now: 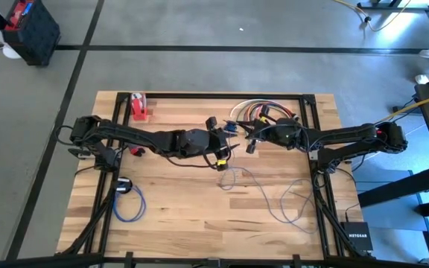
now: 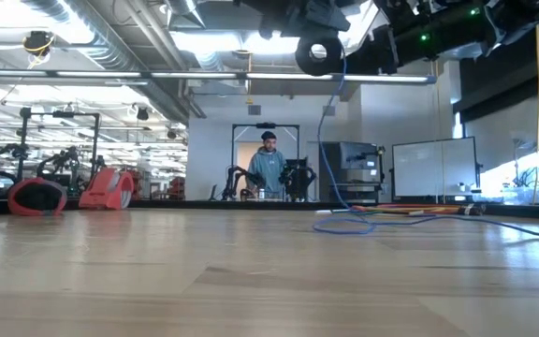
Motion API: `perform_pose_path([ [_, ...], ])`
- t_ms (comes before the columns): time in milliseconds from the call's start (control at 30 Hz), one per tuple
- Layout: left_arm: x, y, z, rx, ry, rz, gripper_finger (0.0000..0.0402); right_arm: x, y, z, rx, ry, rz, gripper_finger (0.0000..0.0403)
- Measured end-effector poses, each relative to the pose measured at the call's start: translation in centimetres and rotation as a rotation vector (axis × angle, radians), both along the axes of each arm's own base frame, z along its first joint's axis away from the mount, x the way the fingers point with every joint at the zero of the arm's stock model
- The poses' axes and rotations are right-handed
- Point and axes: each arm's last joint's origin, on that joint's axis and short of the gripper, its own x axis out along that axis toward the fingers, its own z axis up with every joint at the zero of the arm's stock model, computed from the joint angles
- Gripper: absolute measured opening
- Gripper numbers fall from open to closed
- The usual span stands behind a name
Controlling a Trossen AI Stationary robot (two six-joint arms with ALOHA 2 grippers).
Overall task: Coil cords
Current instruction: Coil the blue cable wire on the black spool
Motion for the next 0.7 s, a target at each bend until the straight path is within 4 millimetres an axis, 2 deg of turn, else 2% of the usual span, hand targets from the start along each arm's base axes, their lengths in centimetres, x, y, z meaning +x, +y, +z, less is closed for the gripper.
perform_pose_path([
  [367,-0.2,-0.3,-0.3,-0.128,0.004,0.029,0.0143,0.0,0.0,0.0,0.0,0.004,-0.001,0.0],
  [567,0.0,-0.3,1.4,-0.14,-0.042,0.028,0.0143,0.1,0.1,0.1,0.005,-0.012,0.034,0.0],
  [700,0.0,-0.3,2.3,-0.126,-0.007,0.026,0.0143,0.1,0.2,0.3,0.064,-0.059,0.086,0.0],
])
